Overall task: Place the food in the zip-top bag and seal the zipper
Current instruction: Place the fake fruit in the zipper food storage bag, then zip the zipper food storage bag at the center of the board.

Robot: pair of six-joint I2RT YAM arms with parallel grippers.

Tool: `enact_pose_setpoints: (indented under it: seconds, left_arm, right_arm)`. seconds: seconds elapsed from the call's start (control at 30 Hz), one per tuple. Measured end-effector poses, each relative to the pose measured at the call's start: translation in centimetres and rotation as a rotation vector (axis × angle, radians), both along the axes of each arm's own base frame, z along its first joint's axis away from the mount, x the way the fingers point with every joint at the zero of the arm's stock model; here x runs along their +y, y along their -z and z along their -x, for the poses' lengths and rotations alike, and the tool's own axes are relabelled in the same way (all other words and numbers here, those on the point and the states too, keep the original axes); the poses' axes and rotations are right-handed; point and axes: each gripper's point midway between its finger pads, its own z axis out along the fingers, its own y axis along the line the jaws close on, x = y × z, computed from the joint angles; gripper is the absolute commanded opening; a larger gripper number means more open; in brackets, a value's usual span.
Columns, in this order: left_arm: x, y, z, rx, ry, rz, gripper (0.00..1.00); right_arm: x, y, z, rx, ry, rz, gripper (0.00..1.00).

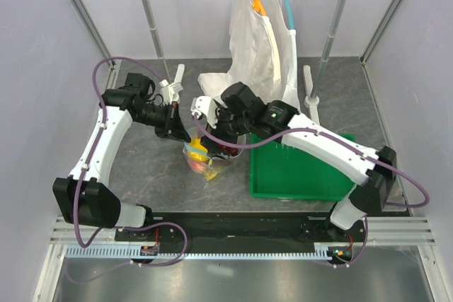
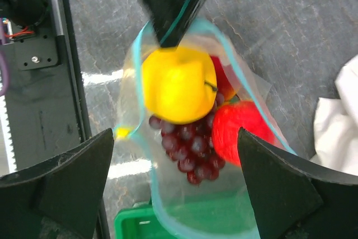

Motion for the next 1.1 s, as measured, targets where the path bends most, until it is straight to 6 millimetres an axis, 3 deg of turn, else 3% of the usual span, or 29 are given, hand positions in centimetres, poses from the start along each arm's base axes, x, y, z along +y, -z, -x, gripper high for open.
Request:
enact_pose_setpoints:
  seconds: [0.07,0.17,0.2,0.33,0.43,0.63,1.1]
  left_arm:
    - [0.6,-0.3,-0.3,0.004,-0.029,0.019,0.02]
    - [2.1,-0.7,-1.1,-0.01,-0.101,0.056,0.02]
    - [2.5,-0.8,-1.3,-0.016,-0.123,0.064,0.02]
    - [2.9,-1.0,-0.6,-0.022,-0.169,0.092,0.02]
    - [2.5,-0.9,0.0,-0.009,-0.18,0.119,0.02]
    - [2.1,-0.2,0.5,0.034,-0.206,0.152,0.02]
    - [1.7,-0.5,0.0,0.022,-0.219,0.197,0.02]
  right_arm:
    - [-0.8,-1.2,0.6,-0.015,-0.004,-0.021,0.91]
    - [-2.7,-3.5,2.0,-0.048,-0.011,-0.065,0.7]
    - [-3.3,-4.3,2.5,-0.056,-0.009,-0.087,0.58]
    - [-4.9,-6.2,4.6,-0.029,0.012,-0.174,0.55]
    - [-4.8,-5.0,6.1,0.063,0.039,-0.221,0.55]
    - [-3.6,1.6,8.6,0.223,0.157,-0.16,0.58]
    - [1.1,4.0,5.6,0.437,0.428,-0.222,0.57]
